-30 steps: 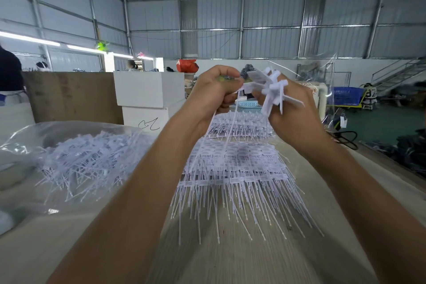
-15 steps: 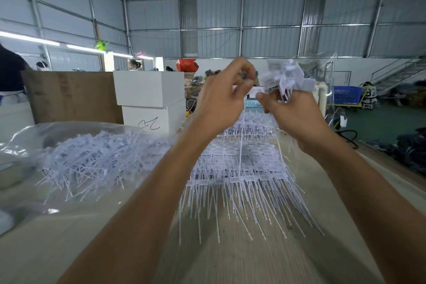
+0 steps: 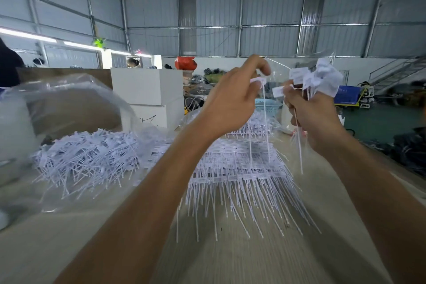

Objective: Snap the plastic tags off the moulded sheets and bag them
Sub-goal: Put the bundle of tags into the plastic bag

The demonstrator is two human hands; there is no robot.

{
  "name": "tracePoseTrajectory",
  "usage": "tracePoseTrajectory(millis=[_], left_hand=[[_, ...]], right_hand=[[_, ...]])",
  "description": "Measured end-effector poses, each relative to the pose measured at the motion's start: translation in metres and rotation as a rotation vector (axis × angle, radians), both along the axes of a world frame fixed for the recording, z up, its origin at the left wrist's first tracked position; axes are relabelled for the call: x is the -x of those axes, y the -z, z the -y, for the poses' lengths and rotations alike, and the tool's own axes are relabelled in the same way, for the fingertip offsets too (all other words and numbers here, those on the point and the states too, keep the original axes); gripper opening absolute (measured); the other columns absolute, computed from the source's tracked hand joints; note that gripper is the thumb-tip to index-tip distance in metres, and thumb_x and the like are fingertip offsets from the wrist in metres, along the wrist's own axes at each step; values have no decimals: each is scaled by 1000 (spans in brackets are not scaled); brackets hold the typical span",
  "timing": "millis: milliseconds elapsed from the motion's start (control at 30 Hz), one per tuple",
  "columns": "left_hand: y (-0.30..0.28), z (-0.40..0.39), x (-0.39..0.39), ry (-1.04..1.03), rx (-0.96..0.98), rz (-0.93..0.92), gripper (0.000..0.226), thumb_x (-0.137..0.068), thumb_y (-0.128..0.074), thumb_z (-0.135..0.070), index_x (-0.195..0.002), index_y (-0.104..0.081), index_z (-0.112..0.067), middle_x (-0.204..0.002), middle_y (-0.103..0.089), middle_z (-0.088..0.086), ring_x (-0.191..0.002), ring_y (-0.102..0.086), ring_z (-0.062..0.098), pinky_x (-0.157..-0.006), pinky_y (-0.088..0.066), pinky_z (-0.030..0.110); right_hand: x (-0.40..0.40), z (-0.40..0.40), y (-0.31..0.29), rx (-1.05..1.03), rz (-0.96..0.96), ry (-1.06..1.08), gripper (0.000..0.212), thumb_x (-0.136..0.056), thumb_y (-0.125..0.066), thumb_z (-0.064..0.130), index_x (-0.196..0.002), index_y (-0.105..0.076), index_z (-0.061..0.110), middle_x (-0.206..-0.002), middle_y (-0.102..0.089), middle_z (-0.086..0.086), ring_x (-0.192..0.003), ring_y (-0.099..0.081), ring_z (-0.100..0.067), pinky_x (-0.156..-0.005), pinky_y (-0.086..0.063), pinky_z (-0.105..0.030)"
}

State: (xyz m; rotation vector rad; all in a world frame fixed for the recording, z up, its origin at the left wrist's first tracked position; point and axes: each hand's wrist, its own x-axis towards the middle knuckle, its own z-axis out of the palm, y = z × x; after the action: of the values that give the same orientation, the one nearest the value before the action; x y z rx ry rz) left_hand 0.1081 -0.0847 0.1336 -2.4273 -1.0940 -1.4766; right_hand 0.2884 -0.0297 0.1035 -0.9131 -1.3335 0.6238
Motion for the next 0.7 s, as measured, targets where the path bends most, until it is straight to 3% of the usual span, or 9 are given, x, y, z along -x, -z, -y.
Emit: tracePoseTrajectory(millis=[100, 200, 267, 333, 467, 533, 633, 700], left_hand=[[5, -3, 5, -13, 120, -14, 28, -102, -47, -3, -125, -46, -18, -100, -65, 1, -84, -63, 19, -76, -52, 44], [7, -7, 6, -7, 180, -8, 32, -101, -50, 0, -127, -43, -17, -99, -69, 0, -96, -64, 17, -82, -52, 44], [8, -9, 8, 9, 191, 12, 31, -100, -53, -1, -125, -43, -16, -102, -73, -4, -96, -65, 12, -81, -52, 39], [9, -11, 11, 41, 210, 64, 25, -99, -57, -3, -117, -47, -18, -103, -76, -7, -84, -65, 8, -73, -52, 35], [9, -14, 13, 88, 236, 152, 18, -94, -65, -1, -109, -64, -12, -103, -74, -2, -87, -70, 19, -82, -59, 44], [8, -15, 14, 104, 210, 171, 20, -93, -66, -1, -109, -69, -11, -101, -72, -2, -88, -71, 16, -83, -61, 40], [9, -15, 15, 111, 205, 170, 21, -94, -65, -2, -112, -70, -11, -102, -73, 3, -87, -72, 20, -84, -61, 39], [11, -16, 14, 120, 211, 173, 22, -96, -62, 0, -115, -69, -8, -101, -72, 10, -84, -72, 25, -78, -62, 38]], right_hand=[[8, 6, -2, -26, 29, -61, 3, -96, -67, 28, -95, -64, 29, -72, -58, 10, -63, -49, -10, -56, -43, -28], [15, 10, -1, -39, 94, -90, 9, -93, -68, 20, -92, -68, 29, -58, -58, 19, -53, -49, -2, -53, -42, -25], [15, 13, -1, -41, 119, -100, 13, -93, -67, 19, -94, -71, 31, -60, -60, 22, -51, -48, 2, -56, -41, -25], [13, 15, -3, -67, 126, -99, 13, -94, -69, 23, -102, -73, 32, -68, -65, 24, -53, -49, 7, -60, -40, -24], [10, 19, -4, -133, 163, -71, 18, -96, -67, 36, -113, -70, 35, -65, -61, 31, -50, -49, 11, -49, -38, -10], [10, 19, -3, -127, 158, -65, 21, -97, -63, 44, -114, -68, 32, -56, -57, 31, -45, -45, 7, -43, -36, -11], [13, 17, -1, -58, 128, -105, 35, -96, -56, 53, -117, -68, 29, -48, -48, 23, -47, -39, 1, -46, -36, -16], [15, 16, -1, -54, 110, -171, 31, -100, -54, 47, -117, -69, 25, -50, -43, 17, -48, -35, -3, -45, -34, -19]])
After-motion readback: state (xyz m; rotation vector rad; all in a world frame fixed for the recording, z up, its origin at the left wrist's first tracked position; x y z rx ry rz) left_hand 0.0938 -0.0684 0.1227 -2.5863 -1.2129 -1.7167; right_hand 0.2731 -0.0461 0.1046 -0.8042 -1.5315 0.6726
